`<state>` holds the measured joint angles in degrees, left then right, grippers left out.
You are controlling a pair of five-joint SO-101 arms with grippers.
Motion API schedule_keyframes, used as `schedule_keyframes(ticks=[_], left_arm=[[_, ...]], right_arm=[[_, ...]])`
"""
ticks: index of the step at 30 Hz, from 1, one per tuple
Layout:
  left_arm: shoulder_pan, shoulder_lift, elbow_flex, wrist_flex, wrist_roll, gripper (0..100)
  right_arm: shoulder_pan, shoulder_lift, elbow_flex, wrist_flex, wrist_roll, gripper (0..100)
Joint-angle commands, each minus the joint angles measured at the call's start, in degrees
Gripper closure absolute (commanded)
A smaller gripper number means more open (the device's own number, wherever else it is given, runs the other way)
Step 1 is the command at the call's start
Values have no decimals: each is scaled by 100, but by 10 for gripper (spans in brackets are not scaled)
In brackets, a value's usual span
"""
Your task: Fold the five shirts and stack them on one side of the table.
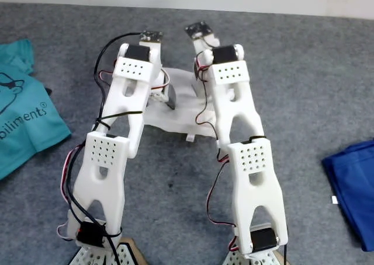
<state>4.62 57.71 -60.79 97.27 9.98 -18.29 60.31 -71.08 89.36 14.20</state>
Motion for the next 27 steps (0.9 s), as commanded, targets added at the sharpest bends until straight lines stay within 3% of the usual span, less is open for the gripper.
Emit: schedule_keyframes(ticks=[1, 18, 23, 27], left_arm=[[-101, -374, -259, 70, -62, 716], [-101, -391, -488, 281, -62, 716], [-110, -646, -585, 308, -62, 716], [-119, -1130, -602, 343, -35, 716]], right_arm=[[92, 286, -277, -576, 44, 992], [48, 989, -681, -1692, 404, 992], [48, 708, -1455, -1270, 396, 992], [-119, 611, -2712, -242, 396, 992]])
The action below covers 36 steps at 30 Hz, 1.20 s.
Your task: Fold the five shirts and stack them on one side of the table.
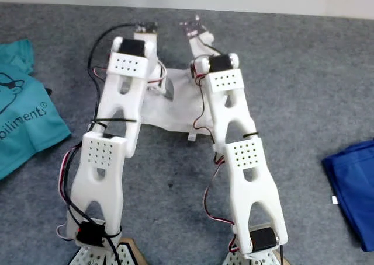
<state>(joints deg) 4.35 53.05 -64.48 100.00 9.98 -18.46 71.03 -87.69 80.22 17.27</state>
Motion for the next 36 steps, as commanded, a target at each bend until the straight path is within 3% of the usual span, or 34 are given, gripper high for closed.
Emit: schedule_keyframes(ticks=[1, 5, 11, 22, 31, 36], left_arm=[[-119, -734, -233, 53, -44, 716], [-321, -505, -233, -158, -62, 716], [-453, 215, -277, -765, -70, 716], [-426, 374, -224, -932, -255, 716], [-602, 998, -259, -1204, -695, 719], [-690, 1024, -435, -1204, -686, 719]], right_arm=[[-171, -479, -1349, 998, 97, 992], [-365, -936, -1367, 2105, 97, 992], [-180, -1279, -919, 2123, -62, 992], [31, -3046, 3011, 2070, -70, 992], [48, -2879, 4321, 1209, -70, 992], [136, -2879, 4400, 1692, 352, 992]])
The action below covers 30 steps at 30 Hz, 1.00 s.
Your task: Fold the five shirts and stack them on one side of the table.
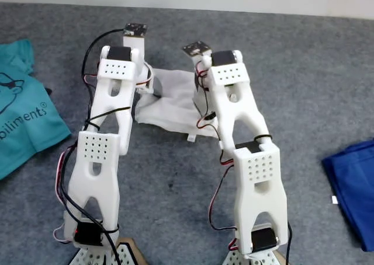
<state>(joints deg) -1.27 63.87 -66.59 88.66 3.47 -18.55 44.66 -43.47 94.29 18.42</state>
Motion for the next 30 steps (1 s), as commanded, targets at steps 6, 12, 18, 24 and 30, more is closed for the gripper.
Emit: schedule_keyframes(ticks=[6, 12, 18, 24, 30], left_arm=[[-127, -57, -224, -79, -44, 719], [-127, -66, -242, -79, -35, 719], [-119, -198, -954, 211, 141, 719], [-127, -224, -2105, 1231, 396, 719], [-409, -224, -2123, 1240, 396, 719]], right_arm=[[400, -215, 40, 655, 404, 992], [646, -303, 426, 523, 774, 992], [637, -1165, -523, 541, 545, 992], [444, -1842, -681, 532, 132, 992], [171, -1622, -523, -92, -246, 977]])
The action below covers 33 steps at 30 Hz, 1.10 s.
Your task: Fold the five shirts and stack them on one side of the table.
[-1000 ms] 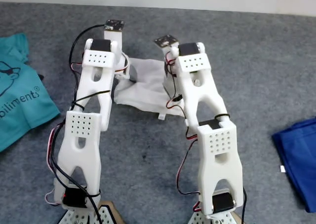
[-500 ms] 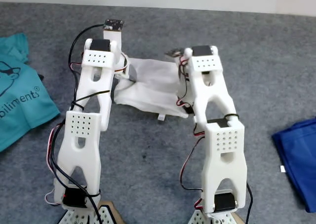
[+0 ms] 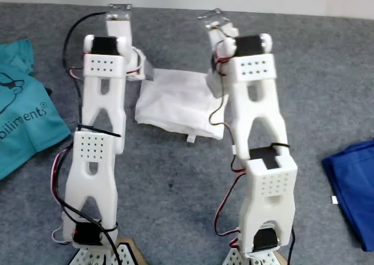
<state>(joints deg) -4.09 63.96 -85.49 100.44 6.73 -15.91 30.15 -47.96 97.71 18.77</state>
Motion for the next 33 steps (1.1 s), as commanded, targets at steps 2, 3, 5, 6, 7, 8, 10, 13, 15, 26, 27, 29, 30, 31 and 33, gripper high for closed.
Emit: schedule_keyframes(ticks=[2, 3, 5, 6, 7, 8, 10, 13, 15, 26, 27, 29, 30, 31, 33], left_arm=[[-127, -215, -224, 62, 70, 718], [-119, -207, -215, 70, 70, 718], [-101, -198, -215, 79, 70, 718], [-92, -198, -215, 79, 70, 719], [-92, -198, -207, 79, 70, 719], [-92, -189, -207, 79, 70, 719], [-92, -189, -145, 79, 70, 719], [-92, -198, 154, 62, 70, 716], [-92, -198, 215, 53, 62, 716], [-92, -198, 242, 44, 62, 717], [-92, -198, 242, 44, 62, 717], [-92, -198, 251, 44, 62, 718], [-92, -198, 251, 44, 62, 719], [-92, -198, 251, 44, 62, 719], [-101, -198, 251, 44, 62, 719]], right_arm=[[-75, 57, -4, -743, -422, 907], [-40, 198, -4, -831, -431, 864], [-4, 541, -48, -919, -413, 793], [4, 708, -57, -927, -413, 776], [22, 840, -66, -963, -413, 773], [66, 954, -66, -998, -413, 773], [92, 1165, -66, -1103, -440, 772], [101, 1464, -66, -1297, -457, 756], [84, 1684, -66, -1429, -457, 727], [-4, 2536, -66, -1868, -448, 721], [-40, 2607, -66, -1947, -448, 721], [-101, 2686, -75, -2009, -448, 721], [-189, 2721, -75, -2018, -448, 721], [-268, 2756, -75, -2018, -448, 721], [-453, 2826, -75, -2079, -440, 721]])
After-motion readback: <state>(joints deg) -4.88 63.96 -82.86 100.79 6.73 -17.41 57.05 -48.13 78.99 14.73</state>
